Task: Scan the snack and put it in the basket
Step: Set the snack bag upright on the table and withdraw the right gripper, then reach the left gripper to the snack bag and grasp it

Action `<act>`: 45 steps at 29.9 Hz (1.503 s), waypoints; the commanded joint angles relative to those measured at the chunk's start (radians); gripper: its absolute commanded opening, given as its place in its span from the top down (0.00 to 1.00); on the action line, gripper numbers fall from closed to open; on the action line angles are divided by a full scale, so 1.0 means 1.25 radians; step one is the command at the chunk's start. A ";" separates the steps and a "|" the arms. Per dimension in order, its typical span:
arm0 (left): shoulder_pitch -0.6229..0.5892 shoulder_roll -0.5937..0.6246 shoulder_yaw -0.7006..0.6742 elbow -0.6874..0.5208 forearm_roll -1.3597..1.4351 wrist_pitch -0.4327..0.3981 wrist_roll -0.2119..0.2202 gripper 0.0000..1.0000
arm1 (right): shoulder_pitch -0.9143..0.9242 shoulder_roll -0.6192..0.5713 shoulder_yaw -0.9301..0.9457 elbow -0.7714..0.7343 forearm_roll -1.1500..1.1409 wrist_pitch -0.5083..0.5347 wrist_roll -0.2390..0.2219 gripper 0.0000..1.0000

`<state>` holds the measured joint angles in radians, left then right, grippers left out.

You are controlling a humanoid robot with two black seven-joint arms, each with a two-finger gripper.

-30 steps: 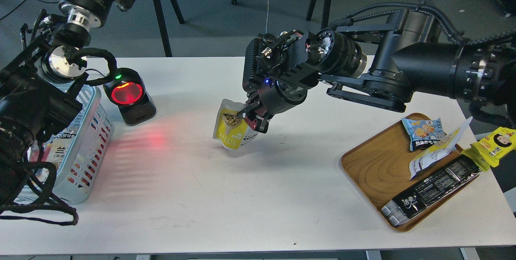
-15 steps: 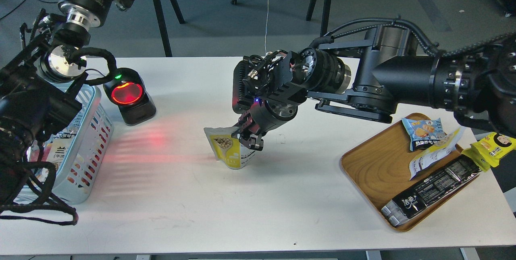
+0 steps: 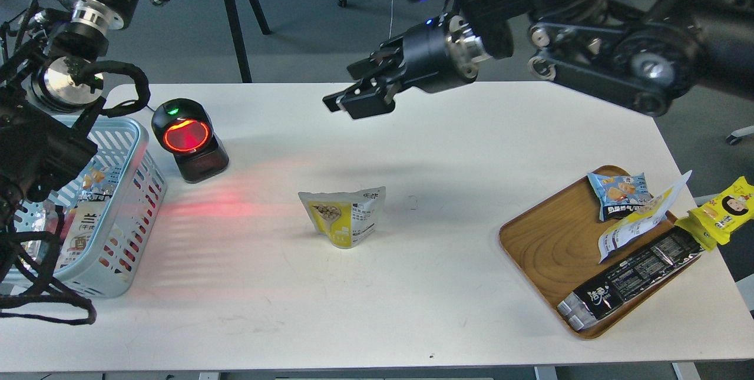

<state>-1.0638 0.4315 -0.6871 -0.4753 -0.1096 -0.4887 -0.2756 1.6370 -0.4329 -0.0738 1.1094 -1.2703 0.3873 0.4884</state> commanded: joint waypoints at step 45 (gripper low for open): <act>0.137 0.171 0.330 -0.923 1.788 0.000 0.050 0.10 | -0.518 -0.083 0.320 -0.522 1.303 0.081 0.000 0.00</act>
<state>-0.8965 0.6472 -0.3148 -1.6350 2.0747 -0.4885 -0.2155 0.9902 -0.5369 0.3268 0.4517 0.3591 0.4888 0.4887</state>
